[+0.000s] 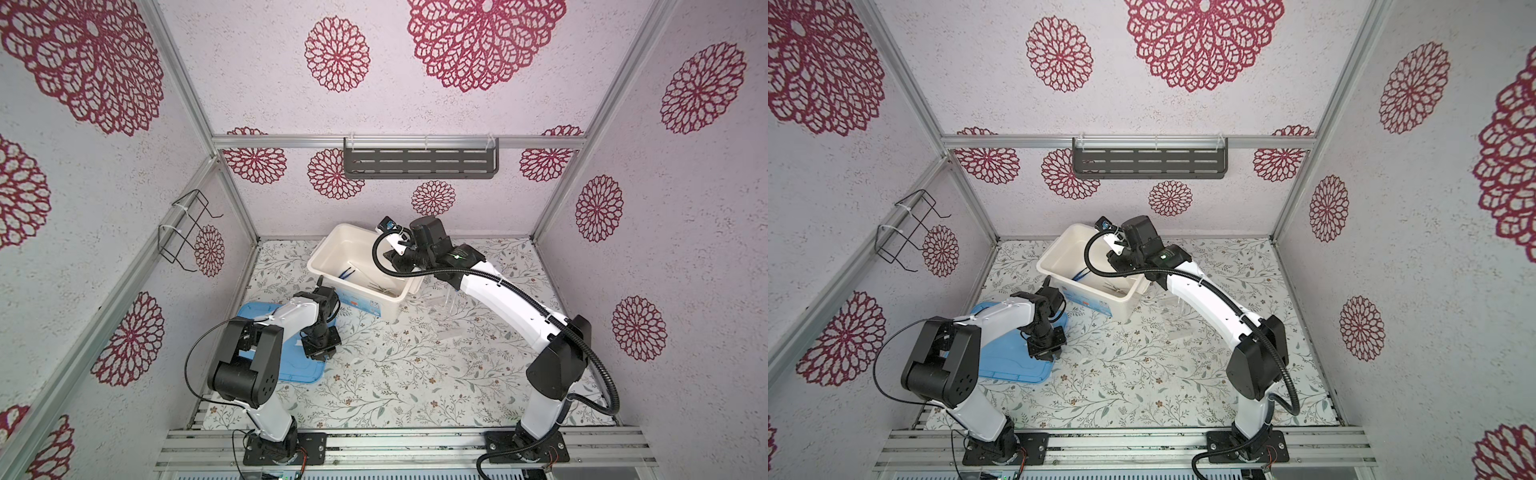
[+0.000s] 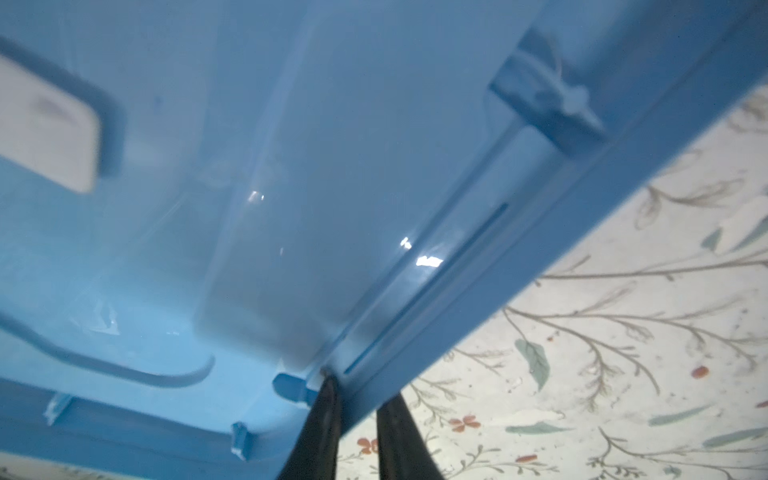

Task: Organize the chemistry lab equipment
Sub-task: 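Tilt up the blue lid with left gripper while right gripper withdraws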

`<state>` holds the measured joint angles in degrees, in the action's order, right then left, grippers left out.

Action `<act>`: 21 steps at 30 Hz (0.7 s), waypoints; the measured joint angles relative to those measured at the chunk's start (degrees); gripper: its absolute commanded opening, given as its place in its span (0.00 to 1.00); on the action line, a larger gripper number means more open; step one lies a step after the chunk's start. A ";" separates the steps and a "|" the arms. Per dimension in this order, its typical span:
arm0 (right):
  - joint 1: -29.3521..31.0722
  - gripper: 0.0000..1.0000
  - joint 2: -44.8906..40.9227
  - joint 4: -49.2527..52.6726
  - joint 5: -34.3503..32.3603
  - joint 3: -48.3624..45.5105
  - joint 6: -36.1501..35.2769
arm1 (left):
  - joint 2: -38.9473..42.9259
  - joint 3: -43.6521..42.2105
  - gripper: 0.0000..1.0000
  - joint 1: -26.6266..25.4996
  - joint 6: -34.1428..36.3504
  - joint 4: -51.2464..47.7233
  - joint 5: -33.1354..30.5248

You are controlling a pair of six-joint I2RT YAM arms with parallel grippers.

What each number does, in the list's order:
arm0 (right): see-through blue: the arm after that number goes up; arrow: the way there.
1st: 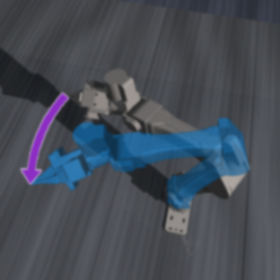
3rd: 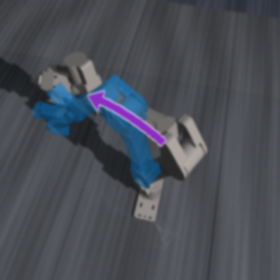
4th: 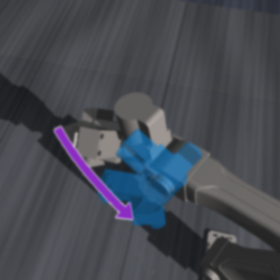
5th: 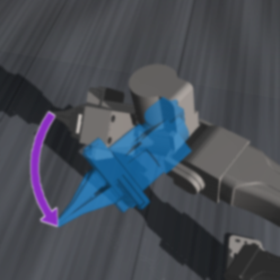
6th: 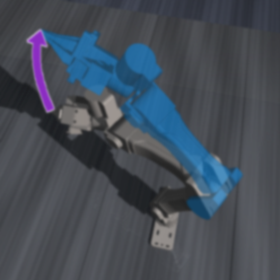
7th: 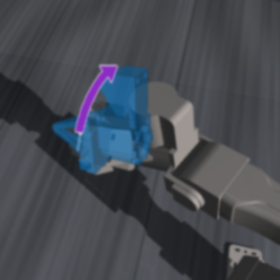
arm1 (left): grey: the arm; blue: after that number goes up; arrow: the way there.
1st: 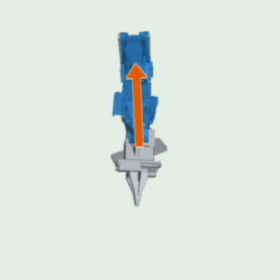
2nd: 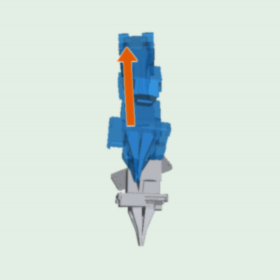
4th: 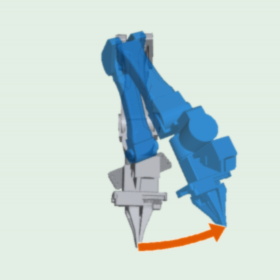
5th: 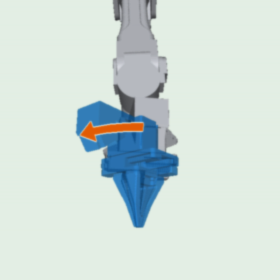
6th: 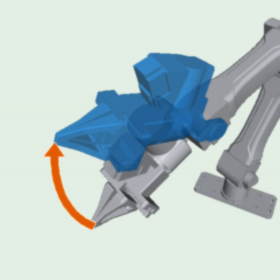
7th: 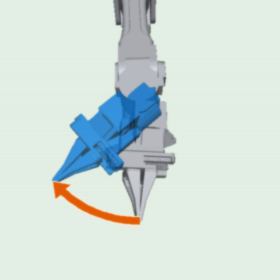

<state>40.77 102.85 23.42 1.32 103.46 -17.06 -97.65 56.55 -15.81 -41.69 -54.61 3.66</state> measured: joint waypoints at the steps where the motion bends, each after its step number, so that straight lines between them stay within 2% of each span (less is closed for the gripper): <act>1: 0.09 0.40 -0.04 -0.26 0.09 0.00 0.00 | 0.02 0.07 0.09 -0.07 0.28 -0.02 -0.26; 3: 0.35 0.40 -0.15 -0.66 0.37 0.00 0.00 | 0.20 0.07 0.03 -0.04 0.83 -0.17 -0.79; 10: 2.38 0.42 -0.98 -1.29 0.92 -2.23 0.04 | 5.64 0.68 0.02 -0.24 -0.72 -5.14 0.61; 15: 6.49 0.43 -3.02 -2.01 2.03 -7.93 0.48 | 11.78 8.70 0.00 -0.37 -1.40 -11.15 0.48; 17: 8.44 0.49 -4.20 -2.93 2.40 -10.75 1.70 | 13.44 11.98 0.00 -0.39 -1.73 -12.85 0.83; 21: 12.92 0.53 -6.19 -3.56 3.93 -14.82 5.51 | 16.09 17.49 0.00 -0.42 -3.19 -15.89 2.60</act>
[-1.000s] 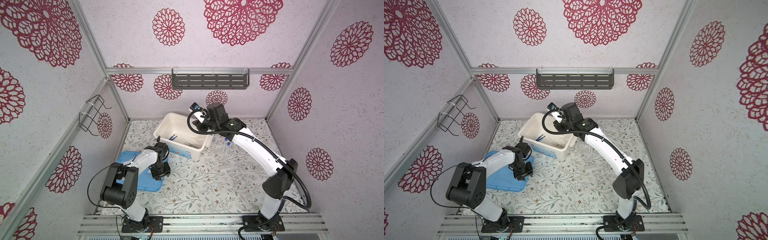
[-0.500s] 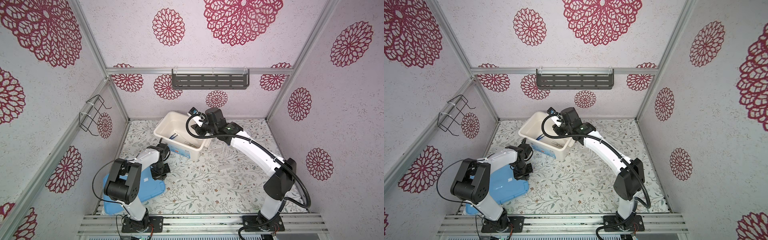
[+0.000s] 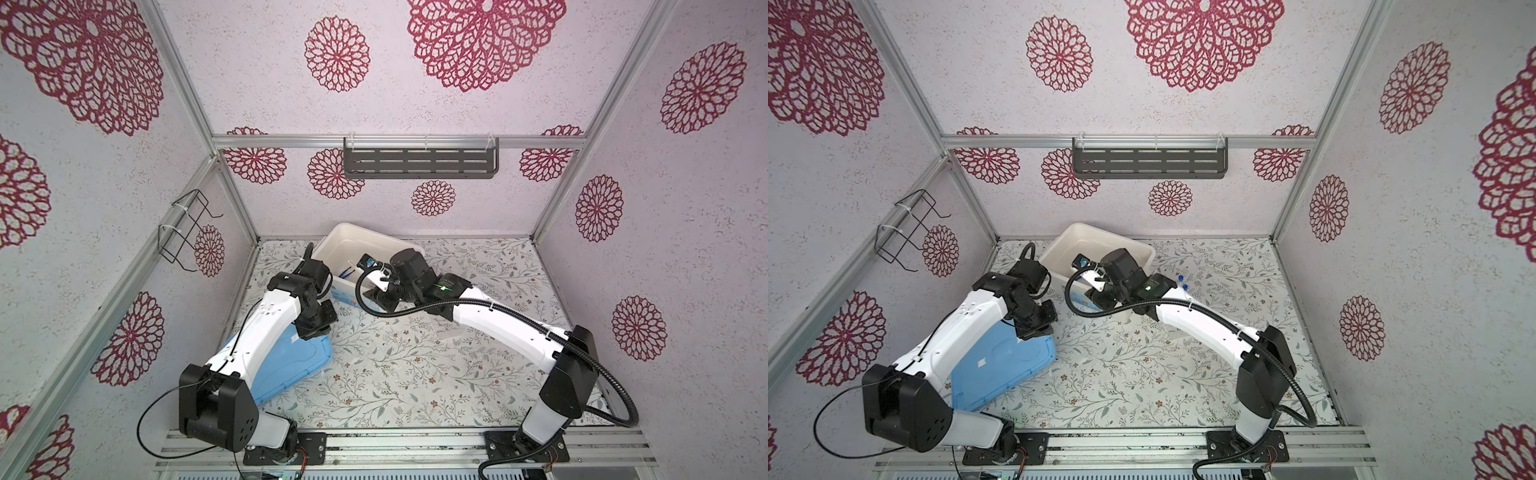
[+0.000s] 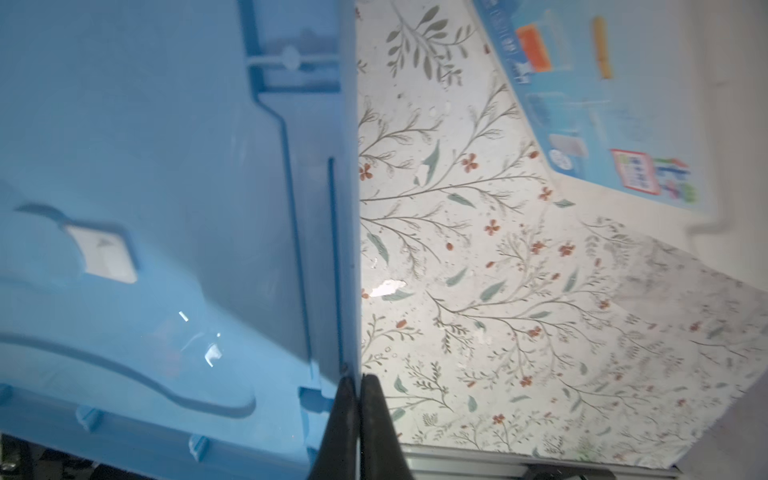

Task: Organize the chemistry lab equipment
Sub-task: 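Tilt up the blue lid with left gripper while right gripper withdraws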

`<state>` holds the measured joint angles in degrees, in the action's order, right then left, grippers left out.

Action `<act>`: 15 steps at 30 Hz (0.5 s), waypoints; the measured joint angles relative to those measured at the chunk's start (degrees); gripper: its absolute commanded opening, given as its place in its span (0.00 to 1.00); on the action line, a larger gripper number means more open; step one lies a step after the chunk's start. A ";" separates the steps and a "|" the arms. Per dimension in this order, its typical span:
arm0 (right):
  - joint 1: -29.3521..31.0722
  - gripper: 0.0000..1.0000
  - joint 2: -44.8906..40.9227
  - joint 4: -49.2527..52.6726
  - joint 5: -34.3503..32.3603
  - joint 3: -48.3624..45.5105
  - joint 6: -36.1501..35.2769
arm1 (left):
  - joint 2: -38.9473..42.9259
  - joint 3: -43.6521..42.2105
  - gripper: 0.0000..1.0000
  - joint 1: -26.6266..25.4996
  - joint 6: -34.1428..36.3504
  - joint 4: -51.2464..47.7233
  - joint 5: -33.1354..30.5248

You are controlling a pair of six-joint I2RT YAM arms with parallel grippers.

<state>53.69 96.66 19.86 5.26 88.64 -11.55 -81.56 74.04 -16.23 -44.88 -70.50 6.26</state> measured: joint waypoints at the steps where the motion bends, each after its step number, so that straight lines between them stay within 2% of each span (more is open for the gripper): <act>1: 1.03 0.54 -0.28 -0.57 0.81 -0.57 1.22 | 0.46 1.09 0.00 -0.02 -0.46 -0.72 0.59; 5: 5.38 0.65 -3.10 -7.04 4.31 -7.19 7.06 | 2.45 7.26 0.00 -0.02 -2.84 -3.61 2.27; 10: 8.26 0.66 -7.67 -18.14 8.59 -19.06 12.70 | 6.62 14.64 0.00 0.00 -6.36 -4.04 3.93; 15: 7.78 0.68 -8.70 -22.75 10.29 -22.32 13.20 | 10.40 18.95 0.00 0.00 -10.34 -1.97 7.48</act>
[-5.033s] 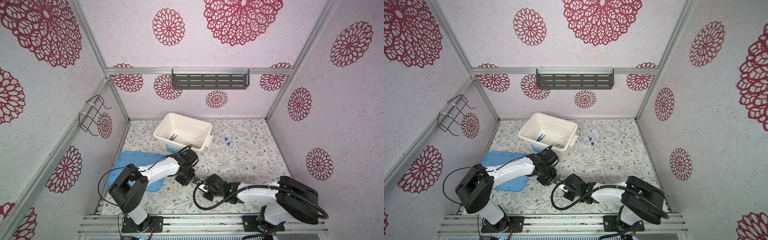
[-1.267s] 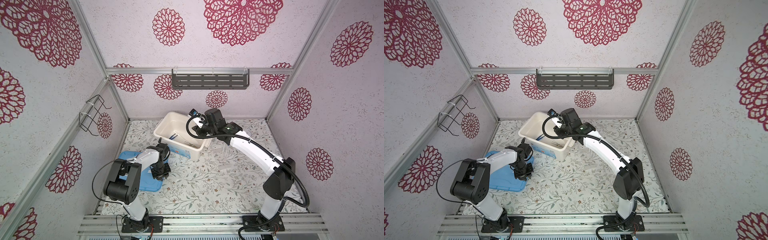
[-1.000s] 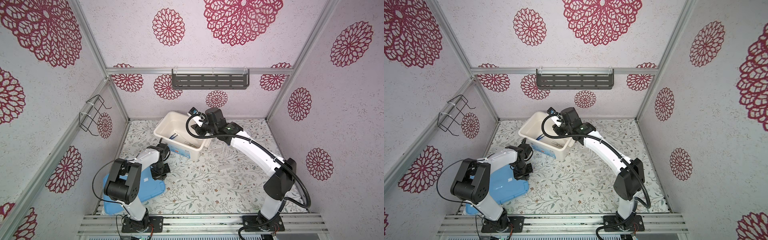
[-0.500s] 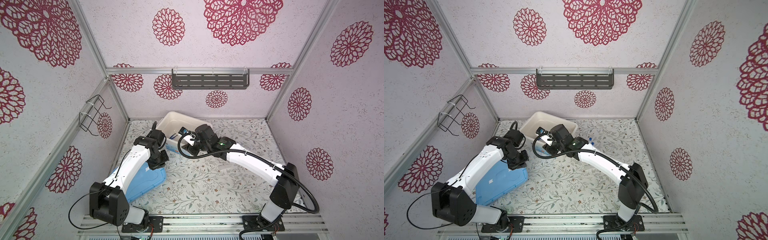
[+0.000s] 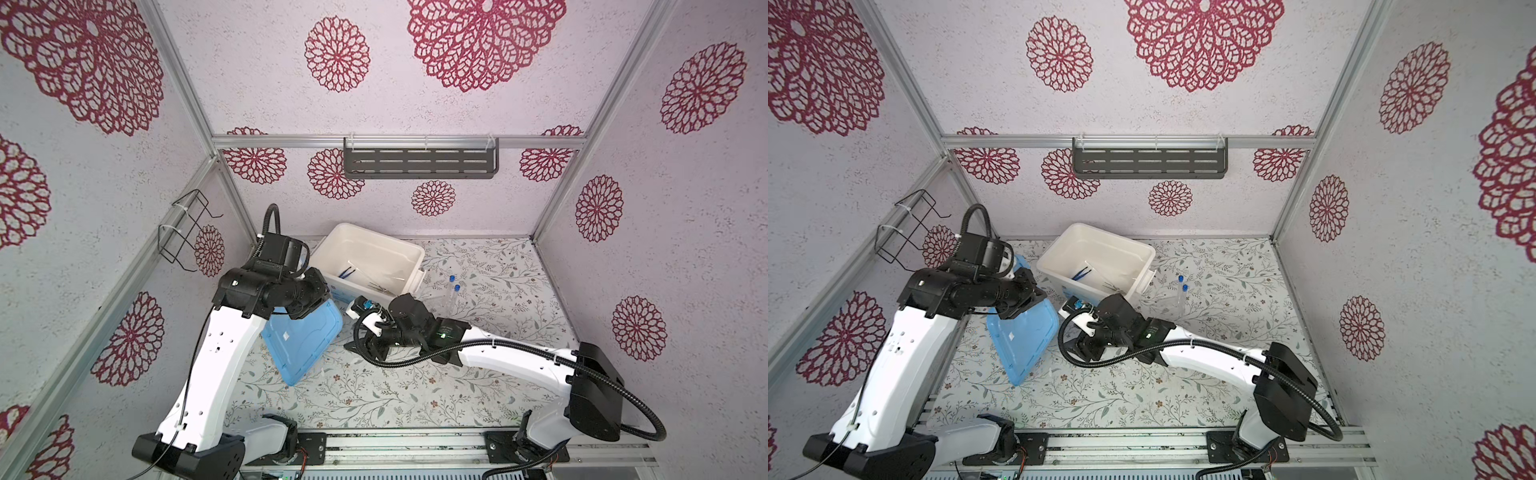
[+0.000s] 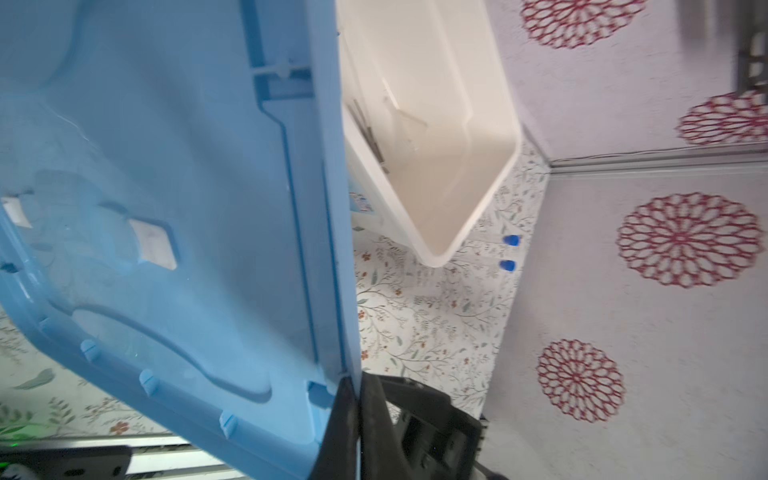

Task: Organize the chemistry lab equipment
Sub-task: 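Tilt up the blue lid with left gripper while right gripper withdraws, then grasp the raised blue lid edge with the right gripper while the left holds it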

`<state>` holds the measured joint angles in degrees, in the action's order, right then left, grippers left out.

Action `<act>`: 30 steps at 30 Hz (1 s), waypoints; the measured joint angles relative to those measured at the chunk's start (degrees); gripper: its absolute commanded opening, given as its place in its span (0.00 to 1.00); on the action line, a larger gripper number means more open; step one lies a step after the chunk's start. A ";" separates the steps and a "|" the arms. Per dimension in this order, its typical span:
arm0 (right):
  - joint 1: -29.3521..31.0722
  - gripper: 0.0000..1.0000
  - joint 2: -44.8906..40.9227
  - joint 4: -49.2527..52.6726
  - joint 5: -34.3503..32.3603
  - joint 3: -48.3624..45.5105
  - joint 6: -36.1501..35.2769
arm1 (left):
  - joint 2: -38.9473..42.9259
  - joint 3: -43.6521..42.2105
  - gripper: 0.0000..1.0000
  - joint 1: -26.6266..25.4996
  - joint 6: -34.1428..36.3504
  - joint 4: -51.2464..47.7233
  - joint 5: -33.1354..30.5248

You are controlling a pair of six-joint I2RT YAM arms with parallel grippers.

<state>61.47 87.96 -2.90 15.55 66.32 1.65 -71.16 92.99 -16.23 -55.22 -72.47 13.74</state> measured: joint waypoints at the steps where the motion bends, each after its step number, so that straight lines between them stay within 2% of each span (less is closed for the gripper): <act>1: -0.11 0.69 -0.44 -0.70 0.57 -0.46 -0.96 | 0.37 0.66 0.00 0.00 -0.85 0.39 0.79; 6: -0.22 0.72 -4.17 -7.21 1.22 -6.91 -4.70 | 0.79 3.19 0.00 0.00 -5.18 1.36 2.08; 13: 1.05 0.71 -0.33 -19.61 1.09 -8.96 -1.99 | 6.40 -1.44 0.00 0.00 -14.43 9.46 2.64; 18: 5.14 0.64 3.87 -29.42 -3.32 -9.20 0.07 | 8.04 -3.17 0.00 0.13 -18.97 15.65 2.49; 24: 8.46 0.64 9.16 -38.49 -11.08 -9.27 1.07 | 8.85 -2.14 0.00 0.09 -21.75 20.00 2.21; 27: 8.92 0.57 9.75 -41.79 -12.90 -9.27 1.38 | 9.92 -2.14 0.00 0.09 -22.84 21.73 1.40; 30: 9.42 0.34 9.75 -43.91 -14.97 -9.22 -0.04 | 10.95 -2.12 0.00 0.09 -23.96 23.74 1.33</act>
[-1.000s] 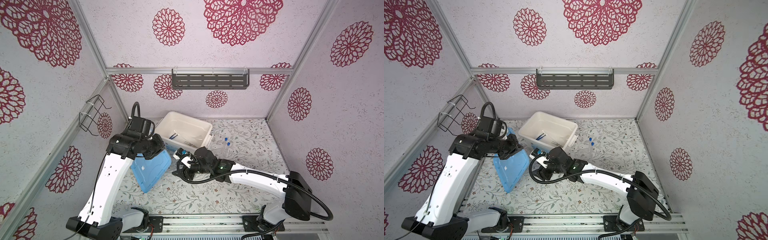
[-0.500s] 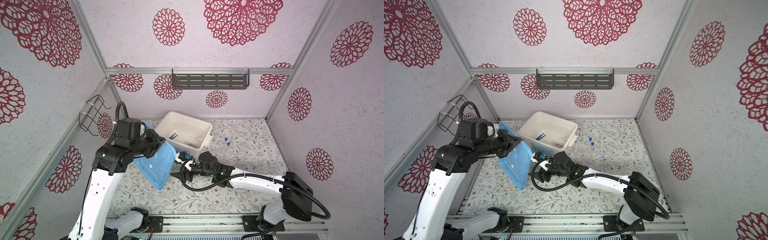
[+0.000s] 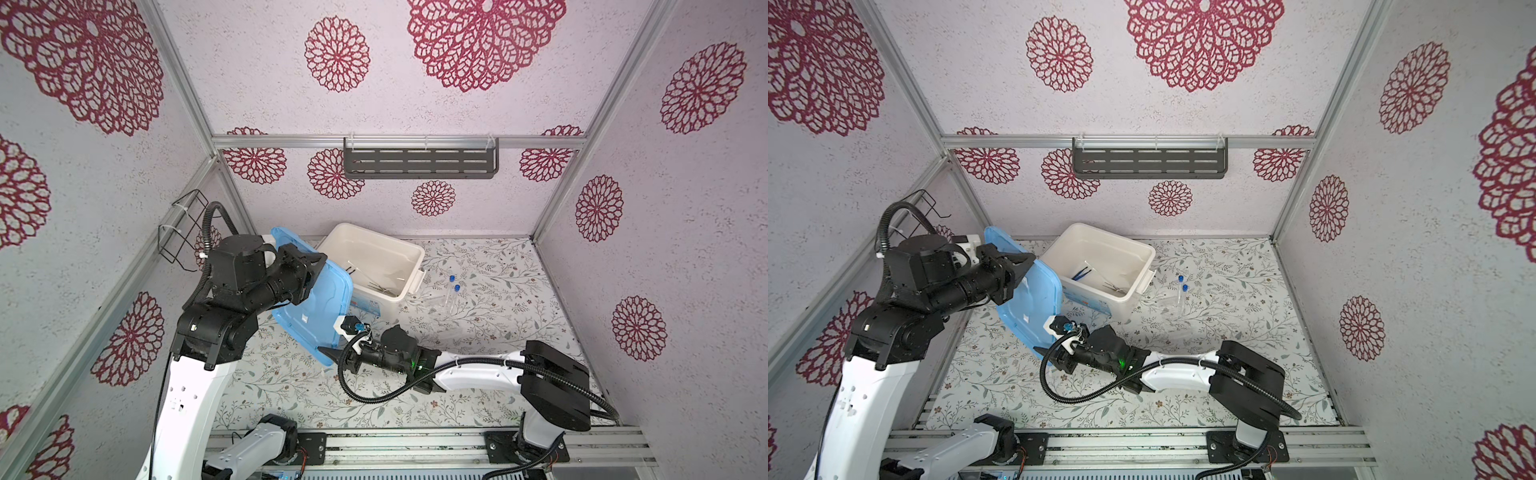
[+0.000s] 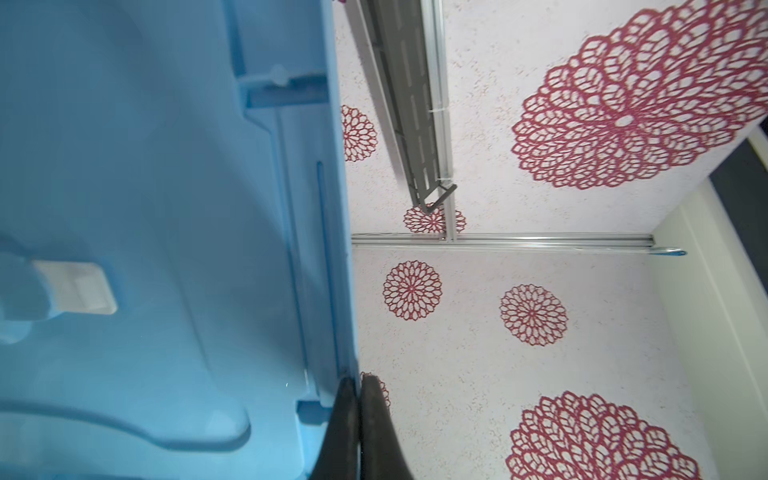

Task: Organize the chemistry lab equipment
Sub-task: 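Grasp the raised blue lid edge with the right gripper while the left holds it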

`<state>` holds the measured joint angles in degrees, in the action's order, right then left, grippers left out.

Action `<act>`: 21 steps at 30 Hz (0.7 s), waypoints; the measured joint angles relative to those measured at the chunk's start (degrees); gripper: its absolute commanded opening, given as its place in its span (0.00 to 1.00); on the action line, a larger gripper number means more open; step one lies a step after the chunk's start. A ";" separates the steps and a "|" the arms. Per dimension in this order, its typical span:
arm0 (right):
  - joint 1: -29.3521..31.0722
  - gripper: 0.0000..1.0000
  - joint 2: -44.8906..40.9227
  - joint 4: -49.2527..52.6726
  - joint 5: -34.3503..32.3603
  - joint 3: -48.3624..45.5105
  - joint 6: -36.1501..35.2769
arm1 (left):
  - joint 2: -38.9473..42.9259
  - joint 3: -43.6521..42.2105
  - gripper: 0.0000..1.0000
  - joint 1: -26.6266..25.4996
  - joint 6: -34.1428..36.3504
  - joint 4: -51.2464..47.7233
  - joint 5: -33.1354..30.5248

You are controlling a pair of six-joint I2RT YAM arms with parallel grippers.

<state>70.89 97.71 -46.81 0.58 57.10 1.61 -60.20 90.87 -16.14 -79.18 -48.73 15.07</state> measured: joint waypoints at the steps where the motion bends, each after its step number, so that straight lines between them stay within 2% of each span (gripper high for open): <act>1: 0.11 0.30 0.00 -0.68 -0.85 0.02 -0.66 | 0.15 0.04 0.00 0.00 -0.35 0.39 -0.11; 6: -0.42 0.19 0.11 -2.67 -7.54 0.15 -0.04 | 1.55 0.04 0.00 0.17 -1.51 3.19 -1.29; 12: -0.57 0.07 0.33 -5.07 -11.85 1.81 -0.50 | 3.17 -0.20 0.07 0.17 -2.93 7.45 -1.68; 15: -0.61 0.05 0.61 -5.29 -13.75 3.13 -1.16 | 3.32 -0.17 0.25 0.31 -3.45 9.66 -1.68; 18: -0.74 0.03 1.07 -5.14 -15.43 4.44 -3.28 | 3.74 -0.26 0.52 0.48 -3.39 12.98 -1.66; 19: -0.92 0.03 1.22 -4.98 -15.80 4.92 -4.02 | 4.00 -0.42 0.58 0.59 -3.26 14.03 -1.68; 21: -1.44 0.01 1.33 -4.44 -16.04 5.90 -5.42 | 4.85 -0.87 0.62 0.81 -2.64 15.80 -1.77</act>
<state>69.45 99.04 -51.24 -15.46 63.00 -3.81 -55.35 90.00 -15.33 -81.82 -32.93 13.30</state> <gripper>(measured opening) 0.222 0.581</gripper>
